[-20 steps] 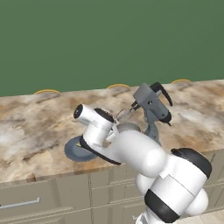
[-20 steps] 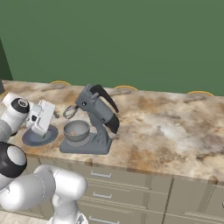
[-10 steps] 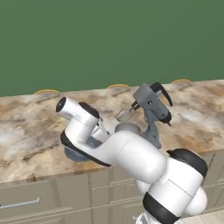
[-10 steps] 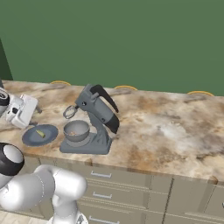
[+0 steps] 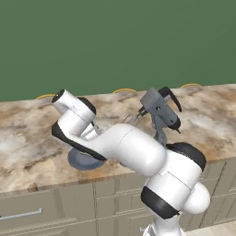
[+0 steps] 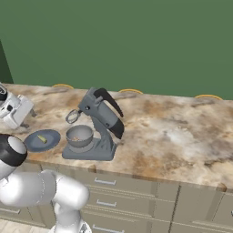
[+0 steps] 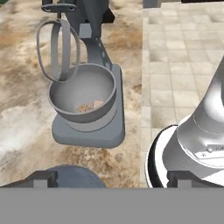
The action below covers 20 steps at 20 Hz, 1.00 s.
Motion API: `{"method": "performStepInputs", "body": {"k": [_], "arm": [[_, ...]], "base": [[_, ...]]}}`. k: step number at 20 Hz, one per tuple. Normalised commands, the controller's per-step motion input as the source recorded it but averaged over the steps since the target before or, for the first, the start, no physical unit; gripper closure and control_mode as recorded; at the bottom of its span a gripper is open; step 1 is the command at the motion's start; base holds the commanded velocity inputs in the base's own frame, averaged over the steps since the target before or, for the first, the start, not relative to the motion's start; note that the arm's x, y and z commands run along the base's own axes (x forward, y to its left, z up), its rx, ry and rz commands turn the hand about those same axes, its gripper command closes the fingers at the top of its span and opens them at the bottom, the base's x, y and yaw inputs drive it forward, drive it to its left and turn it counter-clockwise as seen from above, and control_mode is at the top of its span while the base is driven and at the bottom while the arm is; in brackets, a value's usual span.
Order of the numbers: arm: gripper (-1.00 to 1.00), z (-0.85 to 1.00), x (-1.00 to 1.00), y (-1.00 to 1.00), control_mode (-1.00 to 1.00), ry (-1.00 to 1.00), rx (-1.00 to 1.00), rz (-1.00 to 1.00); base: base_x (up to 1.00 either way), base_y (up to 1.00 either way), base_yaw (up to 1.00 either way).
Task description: Add butter and sugar cubes to the stand mixer bowl and then turn on the stand mixer to begin making frosting.
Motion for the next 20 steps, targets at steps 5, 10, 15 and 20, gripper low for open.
{"method": "performStepInputs", "body": {"k": [5, 10, 15, 20], "arm": [[-1.00, -0.14, -0.17, -0.12, -1.00, 0.01, 0.13, 0.00], [-1.00, -0.24, -0.21, -0.26, -1.00, 0.05, 0.06, 0.32], [-1.00, -0.08, -0.04, -0.07, -1.00, 0.08, 0.08, 0.54], [-1.00, 0.00, 0.00, 0.00, -1.00, 0.16, 0.07, 0.67]], "base": [[0.00, 0.00, 0.00], [0.00, 0.00, 0.00], [0.00, 0.00, 0.00], [0.00, 0.00, 0.00]]}}
